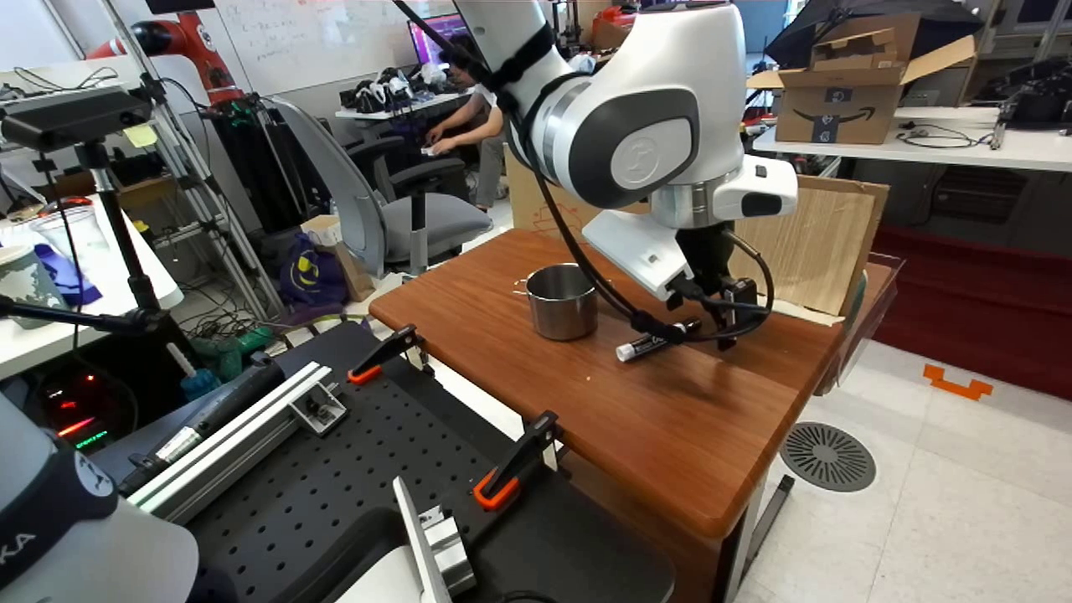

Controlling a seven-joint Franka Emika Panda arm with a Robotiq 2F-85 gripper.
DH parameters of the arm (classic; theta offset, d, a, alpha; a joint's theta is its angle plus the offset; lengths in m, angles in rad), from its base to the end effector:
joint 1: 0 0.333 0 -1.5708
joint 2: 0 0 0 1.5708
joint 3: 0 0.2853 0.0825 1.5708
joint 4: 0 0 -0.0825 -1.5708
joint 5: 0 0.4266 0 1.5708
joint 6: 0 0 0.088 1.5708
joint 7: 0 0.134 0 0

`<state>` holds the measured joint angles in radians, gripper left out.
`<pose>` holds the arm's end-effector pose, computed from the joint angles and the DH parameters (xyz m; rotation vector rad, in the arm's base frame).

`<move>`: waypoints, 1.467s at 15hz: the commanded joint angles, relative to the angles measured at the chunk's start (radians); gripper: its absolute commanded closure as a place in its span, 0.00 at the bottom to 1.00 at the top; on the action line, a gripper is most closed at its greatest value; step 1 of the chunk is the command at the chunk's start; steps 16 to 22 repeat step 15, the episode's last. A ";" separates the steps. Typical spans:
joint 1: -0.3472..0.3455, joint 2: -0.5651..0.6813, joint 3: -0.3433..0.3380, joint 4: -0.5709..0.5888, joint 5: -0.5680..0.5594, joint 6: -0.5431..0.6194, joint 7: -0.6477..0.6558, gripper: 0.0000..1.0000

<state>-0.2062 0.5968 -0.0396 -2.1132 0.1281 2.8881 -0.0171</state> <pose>0.5722 -0.1526 0.0536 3.0813 -0.5305 0.2832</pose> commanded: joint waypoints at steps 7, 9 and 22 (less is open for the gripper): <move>0.017 -0.161 0.003 -0.049 0.021 0.004 0.029 0.00; 0.016 -0.137 0.002 -0.012 0.015 -0.003 0.021 0.00; 0.021 -0.185 0.002 -0.057 0.019 -0.005 0.025 0.00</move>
